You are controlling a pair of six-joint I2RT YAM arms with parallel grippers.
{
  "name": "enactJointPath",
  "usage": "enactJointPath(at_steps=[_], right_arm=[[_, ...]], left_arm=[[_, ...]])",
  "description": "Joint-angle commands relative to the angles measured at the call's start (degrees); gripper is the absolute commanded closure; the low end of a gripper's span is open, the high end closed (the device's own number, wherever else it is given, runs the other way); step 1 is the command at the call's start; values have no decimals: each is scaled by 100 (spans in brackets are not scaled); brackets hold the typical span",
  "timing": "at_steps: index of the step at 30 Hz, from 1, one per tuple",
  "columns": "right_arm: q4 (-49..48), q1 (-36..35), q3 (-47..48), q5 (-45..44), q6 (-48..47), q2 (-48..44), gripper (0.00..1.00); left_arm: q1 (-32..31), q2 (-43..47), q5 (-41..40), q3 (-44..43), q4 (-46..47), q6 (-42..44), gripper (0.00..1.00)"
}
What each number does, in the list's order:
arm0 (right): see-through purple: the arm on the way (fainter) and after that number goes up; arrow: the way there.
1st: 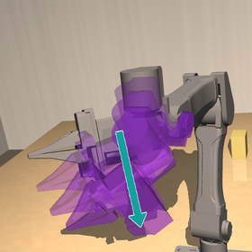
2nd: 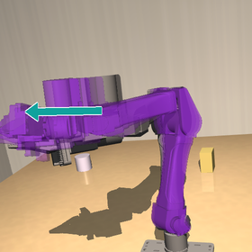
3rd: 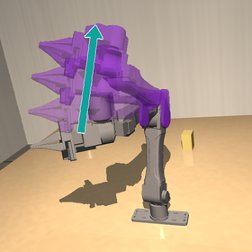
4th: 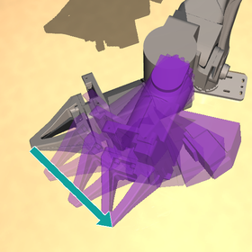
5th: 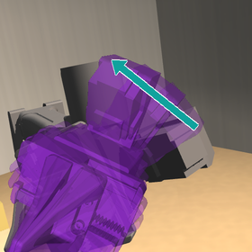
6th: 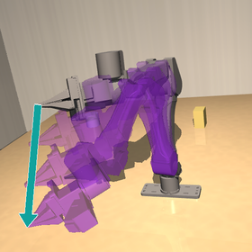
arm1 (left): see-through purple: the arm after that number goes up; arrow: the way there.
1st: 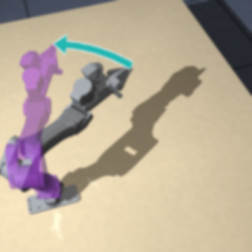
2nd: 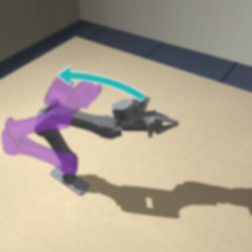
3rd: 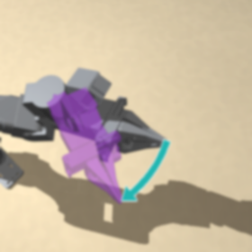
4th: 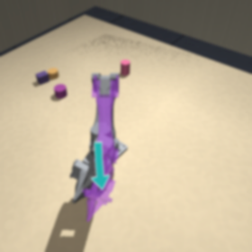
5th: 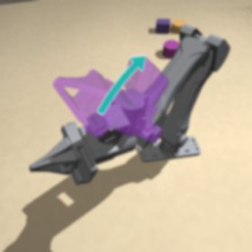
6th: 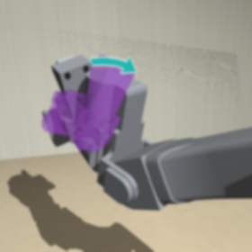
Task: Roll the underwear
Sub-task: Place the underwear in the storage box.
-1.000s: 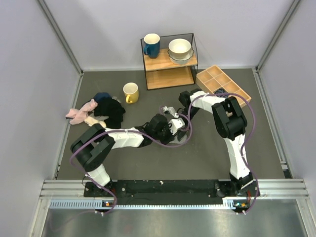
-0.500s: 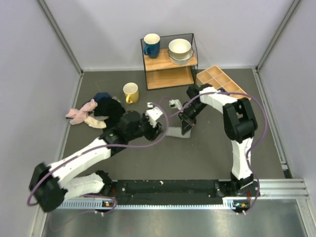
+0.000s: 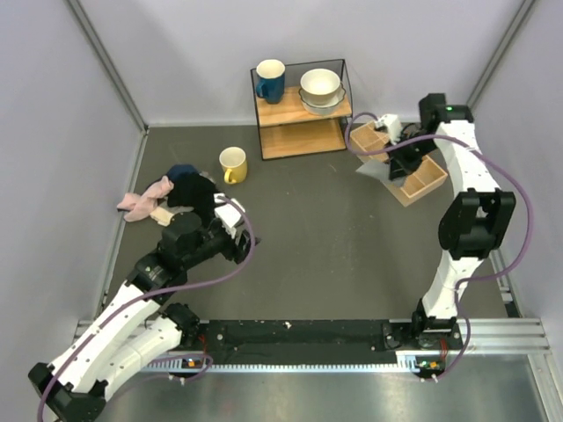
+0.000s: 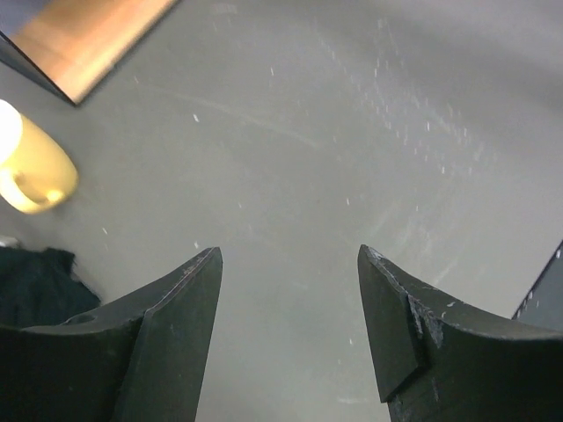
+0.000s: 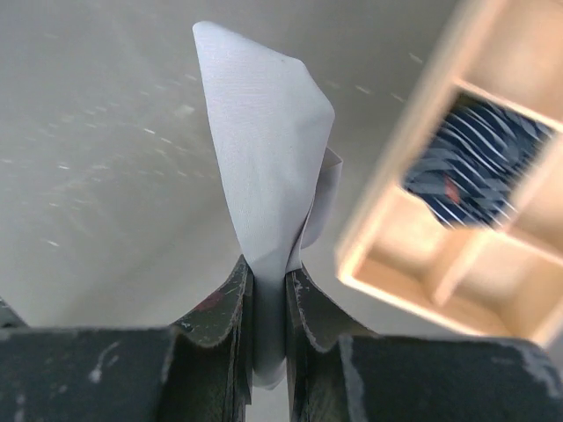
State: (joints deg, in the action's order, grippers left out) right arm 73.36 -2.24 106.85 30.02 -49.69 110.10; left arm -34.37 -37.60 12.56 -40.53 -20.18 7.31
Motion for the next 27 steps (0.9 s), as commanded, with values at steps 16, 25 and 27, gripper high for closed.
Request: enactJointPath(at_steps=[16, 25, 27], right_arm=[[363, 672, 1216, -3493, -1728, 925, 96], [302, 655, 1260, -3889, -1904, 1496, 96], [275, 576, 1216, -3934, -1921, 1584, 96]], left_arm=[[159, -493, 300, 98, -407, 447, 32], [264, -634, 370, 98, -407, 455, 33], [273, -652, 379, 98, -407, 455, 33]])
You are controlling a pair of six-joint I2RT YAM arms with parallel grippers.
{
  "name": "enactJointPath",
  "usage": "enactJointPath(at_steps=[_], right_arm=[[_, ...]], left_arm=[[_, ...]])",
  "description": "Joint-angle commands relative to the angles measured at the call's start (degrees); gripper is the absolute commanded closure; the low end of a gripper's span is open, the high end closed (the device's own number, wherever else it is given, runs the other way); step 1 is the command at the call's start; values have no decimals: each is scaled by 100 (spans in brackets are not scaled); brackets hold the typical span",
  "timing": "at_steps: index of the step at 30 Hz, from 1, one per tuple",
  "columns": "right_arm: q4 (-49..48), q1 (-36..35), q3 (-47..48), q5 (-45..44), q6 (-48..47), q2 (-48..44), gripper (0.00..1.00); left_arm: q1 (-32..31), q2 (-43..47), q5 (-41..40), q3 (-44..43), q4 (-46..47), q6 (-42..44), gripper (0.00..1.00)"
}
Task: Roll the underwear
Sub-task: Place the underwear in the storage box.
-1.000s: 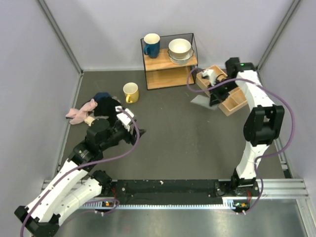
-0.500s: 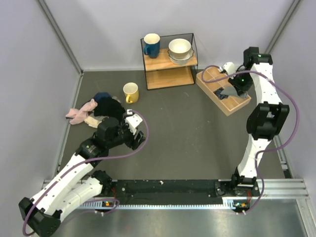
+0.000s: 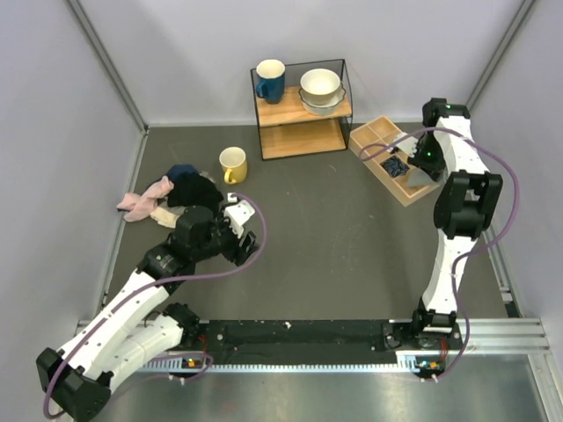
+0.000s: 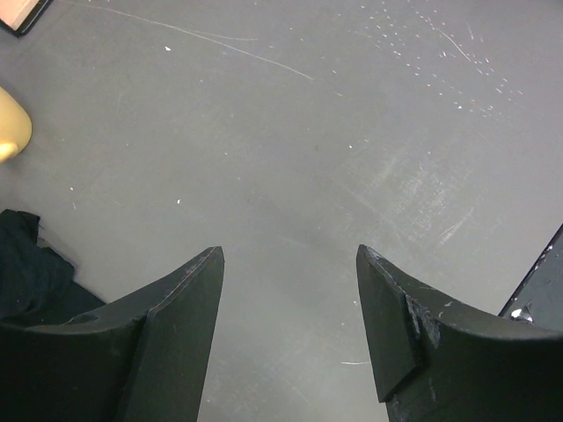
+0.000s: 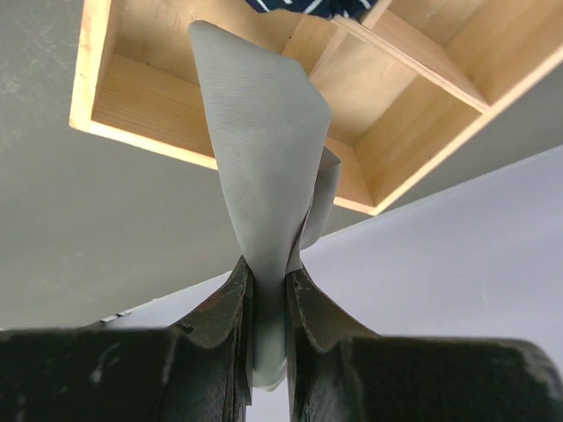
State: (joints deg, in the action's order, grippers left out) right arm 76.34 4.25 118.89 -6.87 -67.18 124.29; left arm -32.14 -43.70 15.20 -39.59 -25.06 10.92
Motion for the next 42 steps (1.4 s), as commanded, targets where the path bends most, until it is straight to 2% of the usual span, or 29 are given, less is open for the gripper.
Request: enactJointPath(at_steps=[1, 8, 14, 21, 25, 30, 31, 37, 42], right_arm=[[-31, -108, -23, -209, -199, 183, 96], [-128, -390, 335, 142, -112, 552, 96], [-154, -531, 767, 818, 327, 1071, 96], [-558, -443, 697, 1942, 951, 1256, 96], [-786, -170, 390, 2120, 1163, 1291, 93], [-857, -126, 135, 1875, 1137, 1300, 79], [-857, -118, 100, 1830, 1119, 1282, 71], [-840, -117, 108, 1742, 1023, 659, 47], [-805, -109, 160, 1619, 917, 71, 39]], left_arm=[[67, -68, 106, 4, 80, 95, 33], [111, -112, 106, 13, 80, 104, 34], [129, -121, 97, 13, 80, 104, 34], [138, -156, 132, 13, 80, 112, 34], [147, -156, 141, 13, 80, 112, 34], [155, -156, 167, 4, 80, 121, 34], [155, -156, 167, 13, 80, 121, 34], [155, -156, 194, 13, 80, 112, 35], [155, -130, 202, -13, 80, 112, 35]])
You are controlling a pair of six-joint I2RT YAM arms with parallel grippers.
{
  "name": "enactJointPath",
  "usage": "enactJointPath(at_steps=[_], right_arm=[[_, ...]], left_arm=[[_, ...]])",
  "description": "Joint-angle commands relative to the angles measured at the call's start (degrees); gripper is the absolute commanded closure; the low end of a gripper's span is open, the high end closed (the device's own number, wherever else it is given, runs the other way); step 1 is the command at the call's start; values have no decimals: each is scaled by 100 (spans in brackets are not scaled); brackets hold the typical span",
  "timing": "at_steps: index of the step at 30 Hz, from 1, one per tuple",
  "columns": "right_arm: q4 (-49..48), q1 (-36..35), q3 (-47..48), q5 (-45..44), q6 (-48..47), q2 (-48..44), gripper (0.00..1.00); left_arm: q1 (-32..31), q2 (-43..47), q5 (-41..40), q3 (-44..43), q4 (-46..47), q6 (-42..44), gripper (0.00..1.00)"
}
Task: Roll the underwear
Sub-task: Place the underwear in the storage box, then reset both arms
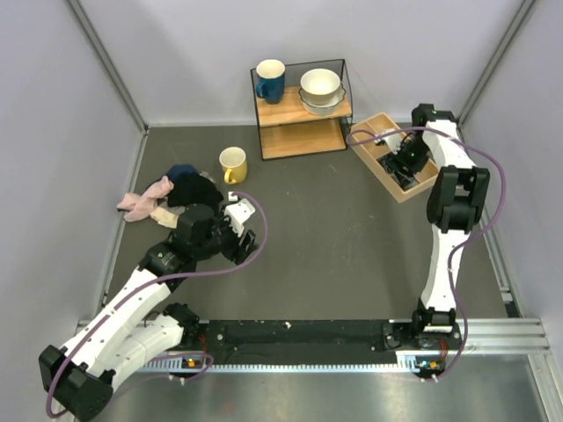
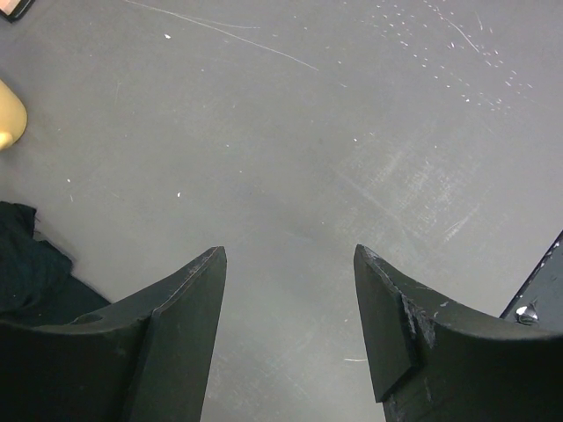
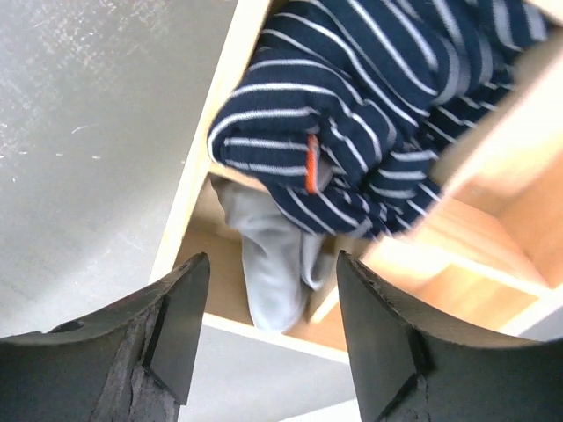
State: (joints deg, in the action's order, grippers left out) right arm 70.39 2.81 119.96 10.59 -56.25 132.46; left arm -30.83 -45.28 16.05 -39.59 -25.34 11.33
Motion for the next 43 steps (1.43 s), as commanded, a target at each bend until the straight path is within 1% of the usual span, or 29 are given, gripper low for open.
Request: enactJointPath(at_steps=[1, 6, 7, 10, 11, 12, 13, 14, 15, 16, 17, 18, 19, 20, 21, 22, 24, 25, 26, 29, 34, 43], right_arm=[[-193, 27, 62, -127, -185, -809, 38], [-87, 36, 19, -93, -53, -1266, 38], [-78, 36, 1, -40, -9, -1502, 38], [-96, 88, -60, 416, 420, -1951, 37], [-104, 175, -95, 626, 578, -2344, 36], [-339, 254, -296, 1177, 1041, -2592, 35], [-551, 351, -481, 1452, 1342, -2846, 29], [-866, 430, -717, 1707, 1640, -3501, 2], [-1548, 649, -1329, 2101, 2226, -3821, 1], [-2016, 746, -1700, 2236, 2545, -4216, 1], [-2447, 878, -2078, 2333, 2897, -4559, 1], [-2877, 1062, -2848, 2342, 3849, -5241, 1], [-3674, 1133, -3169, 2107, 4406, -5509, 1], [-3821, 1169, -3398, 1748, 4760, -5756, 1], [-3892, 1178, -3731, 1701, 4990, -6202, 1], [-3927, 1169, -3882, 1605, 5166, -6380, 1], [-3849, 1169, -4103, 965, 5797, -6723, 1], [-3735, 1169, -4104, 719, 5870, -6995, 1], [-3508, 1169, -4086, 281, 5923, -7119, 1], [-3287, 1169, -4060, -135, 5985, -7585, 1], [-3128, 1169, -4069, -163, 5845, -8139, 1], [-3084, 1169, -3866, 180, 5810, -8368, 1]], left_arm=[[24, 19, 109, -5, 100, 62, 35], [24, 89, 82, -22, 91, 1, 35], [24, 89, 65, -13, 91, -26, 35], [33, 194, -5, -22, 178, -210, 32], [51, 273, -75, -31, 222, -280, 30], [77, 326, -198, -57, 345, -611, 28], [86, 387, -347, -75, 407, -806, 25], [95, 527, -583, -92, 460, -965, 23], [112, 598, -647, -179, 477, -1132, 22], [112, 677, -787, -232, 486, -1420, 13], [112, 835, -1075, -303, 469, -1606, 8], [112, 923, -1217, -503, 330, -1912, 1], [112, 1011, -1297, -636, 233, -2020, 1], [112, 1151, -1376, -959, 75, -2091, 1], [112, 1222, -1507, -1136, -66, -2213, 1], [112, 1301, -1500, -1304, -328, -2232, 1], [112, 1547, -1552, -1656, -445, -2240, 1], [112, 1626, -1753, -1753, -523, -2267, 1], [112, 1740, -1798, -1919, -637, -2232, 1], [112, 1759, -2018, -2262, -1067, -2136, 1], [112, 1750, -2089, -2544, -1394, -2100, 1], [112, 1917, -2080, -2606, -1632, -2135, 1]])
